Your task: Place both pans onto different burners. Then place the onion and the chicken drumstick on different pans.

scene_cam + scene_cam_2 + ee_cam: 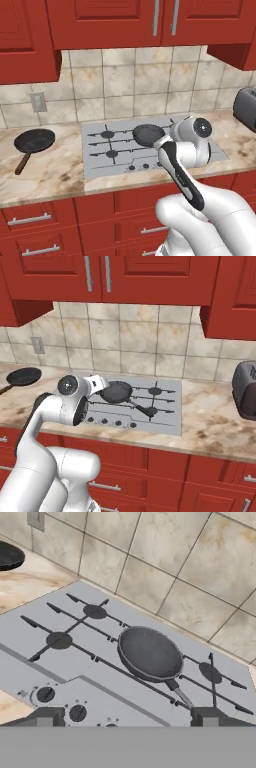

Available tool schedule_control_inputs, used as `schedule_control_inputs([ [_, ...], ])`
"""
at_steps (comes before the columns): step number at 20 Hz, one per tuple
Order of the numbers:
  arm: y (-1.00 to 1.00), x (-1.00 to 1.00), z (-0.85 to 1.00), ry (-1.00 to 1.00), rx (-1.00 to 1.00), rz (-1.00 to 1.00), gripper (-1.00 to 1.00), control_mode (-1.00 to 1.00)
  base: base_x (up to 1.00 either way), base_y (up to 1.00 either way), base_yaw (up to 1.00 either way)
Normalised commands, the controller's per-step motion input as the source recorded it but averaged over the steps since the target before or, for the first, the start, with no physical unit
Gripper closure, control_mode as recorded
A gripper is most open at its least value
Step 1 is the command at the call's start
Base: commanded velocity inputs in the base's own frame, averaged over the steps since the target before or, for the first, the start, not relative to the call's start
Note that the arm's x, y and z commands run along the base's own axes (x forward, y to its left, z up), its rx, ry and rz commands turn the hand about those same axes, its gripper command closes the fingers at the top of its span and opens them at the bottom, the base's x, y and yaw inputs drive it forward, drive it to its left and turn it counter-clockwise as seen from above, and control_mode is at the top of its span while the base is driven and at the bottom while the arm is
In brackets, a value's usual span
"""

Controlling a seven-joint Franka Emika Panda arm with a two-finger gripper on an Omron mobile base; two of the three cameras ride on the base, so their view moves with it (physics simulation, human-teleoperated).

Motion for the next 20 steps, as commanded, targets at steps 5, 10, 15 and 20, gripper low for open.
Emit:
schedule_control_inputs([
  [5,0.00,0.00,0.00,0.00,0.00,0.00,-1.00,1.00,0.00,0.61,0.00],
  [10,0.00,0.00,0.00,0.00,0.00,0.00,-1.00,1.00,0.00,0.62,0.00],
  [15,0.00,0.00,0.00,0.00,0.00,0.00,-1.00,1.00,0.00,0.66,-0.01],
  [20,0.00,0.00,0.00,0.00,0.00,0.00,-1.00,1.00,0.00,0.59,-0.01],
])
